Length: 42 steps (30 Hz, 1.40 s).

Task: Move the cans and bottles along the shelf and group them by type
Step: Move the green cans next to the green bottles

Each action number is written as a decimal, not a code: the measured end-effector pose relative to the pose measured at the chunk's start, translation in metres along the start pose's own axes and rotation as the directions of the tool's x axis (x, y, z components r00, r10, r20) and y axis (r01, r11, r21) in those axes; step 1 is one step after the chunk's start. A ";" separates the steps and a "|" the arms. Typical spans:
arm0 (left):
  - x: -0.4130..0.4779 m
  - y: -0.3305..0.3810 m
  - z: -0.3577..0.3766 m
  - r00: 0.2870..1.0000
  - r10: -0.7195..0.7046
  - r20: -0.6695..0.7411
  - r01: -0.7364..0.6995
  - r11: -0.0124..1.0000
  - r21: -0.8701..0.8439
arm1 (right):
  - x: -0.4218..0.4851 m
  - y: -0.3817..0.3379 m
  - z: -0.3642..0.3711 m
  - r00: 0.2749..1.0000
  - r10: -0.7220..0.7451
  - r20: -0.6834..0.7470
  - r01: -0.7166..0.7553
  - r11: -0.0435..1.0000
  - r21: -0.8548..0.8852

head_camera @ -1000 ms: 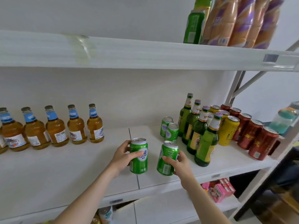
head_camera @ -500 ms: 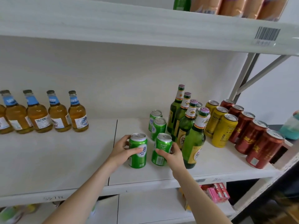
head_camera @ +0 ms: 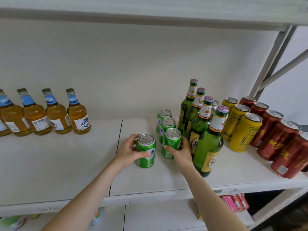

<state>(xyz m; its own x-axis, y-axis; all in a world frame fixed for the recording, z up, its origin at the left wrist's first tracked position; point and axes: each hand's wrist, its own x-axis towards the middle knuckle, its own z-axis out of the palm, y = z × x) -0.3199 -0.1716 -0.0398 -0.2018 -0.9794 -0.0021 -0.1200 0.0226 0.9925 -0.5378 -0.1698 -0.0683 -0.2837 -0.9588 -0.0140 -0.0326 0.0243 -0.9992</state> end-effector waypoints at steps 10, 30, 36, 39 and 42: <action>0.002 -0.007 -0.002 1.000 -0.004 0.016 0.005 0.999 -0.037 | 0.005 0.006 -0.002 0.999 -0.036 0.018 0.037 0.999 -0.022; -0.042 -0.001 0.017 0.997 -0.055 0.057 0.057 0.998 -0.033 | -0.097 0.016 -0.010 0.968 -0.033 0.251 0.078 0.982 -0.172; -0.057 0.004 0.041 0.992 -0.039 0.122 0.040 0.999 -0.008 | -0.116 0.012 -0.019 0.957 -0.030 0.287 0.081 0.983 -0.167; -0.059 0.004 0.053 0.988 -0.028 0.154 0.030 1.000 -0.005 | -0.119 0.013 -0.030 0.969 -0.031 0.245 0.073 0.983 -0.168; -0.056 0.005 0.066 0.982 -0.021 0.189 0.017 1.000 0.022 | -0.120 0.016 -0.041 0.979 -0.041 0.199 0.079 0.980 -0.184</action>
<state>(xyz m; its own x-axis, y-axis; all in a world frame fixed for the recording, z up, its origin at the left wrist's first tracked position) -0.3730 -0.1034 -0.0424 -0.3791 -0.9242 -0.0456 -0.1452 0.0108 0.9893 -0.5435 -0.0431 -0.0806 -0.0853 -0.9962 0.0200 -0.2308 0.0002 -0.9730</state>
